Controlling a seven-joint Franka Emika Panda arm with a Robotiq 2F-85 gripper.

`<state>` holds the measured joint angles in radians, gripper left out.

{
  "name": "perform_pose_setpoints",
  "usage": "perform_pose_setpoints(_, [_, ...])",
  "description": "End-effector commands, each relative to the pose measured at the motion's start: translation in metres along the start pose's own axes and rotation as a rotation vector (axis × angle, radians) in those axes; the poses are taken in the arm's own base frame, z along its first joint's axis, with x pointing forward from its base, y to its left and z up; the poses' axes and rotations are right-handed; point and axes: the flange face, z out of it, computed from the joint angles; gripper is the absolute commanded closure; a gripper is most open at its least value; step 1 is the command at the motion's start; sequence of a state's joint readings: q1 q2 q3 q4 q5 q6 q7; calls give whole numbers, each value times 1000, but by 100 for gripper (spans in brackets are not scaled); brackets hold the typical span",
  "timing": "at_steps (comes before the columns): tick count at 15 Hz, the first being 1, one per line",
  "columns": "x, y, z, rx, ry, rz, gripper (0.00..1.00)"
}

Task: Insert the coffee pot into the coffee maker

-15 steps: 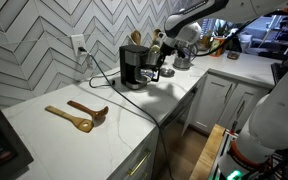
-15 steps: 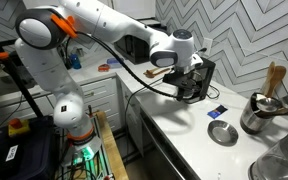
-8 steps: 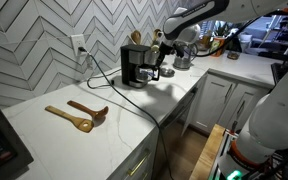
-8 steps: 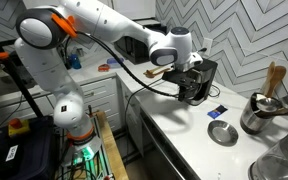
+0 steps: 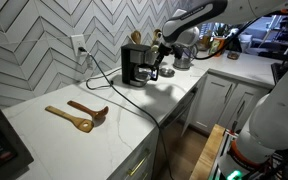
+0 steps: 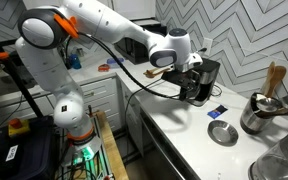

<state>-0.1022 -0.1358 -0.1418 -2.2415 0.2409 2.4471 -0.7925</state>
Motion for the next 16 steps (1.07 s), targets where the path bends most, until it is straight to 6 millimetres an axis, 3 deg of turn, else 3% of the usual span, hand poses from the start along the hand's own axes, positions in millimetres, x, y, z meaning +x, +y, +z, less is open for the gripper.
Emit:
perform_pose_setpoints(1, [-9, 12, -1, -44, 1, 63, 93])
perform_pose_setpoints(10, [-16, 28, -1, -29, -13, 66, 93])
perform_pose_setpoints(16, [-6, 33, 8, -12, -31, 27, 93])
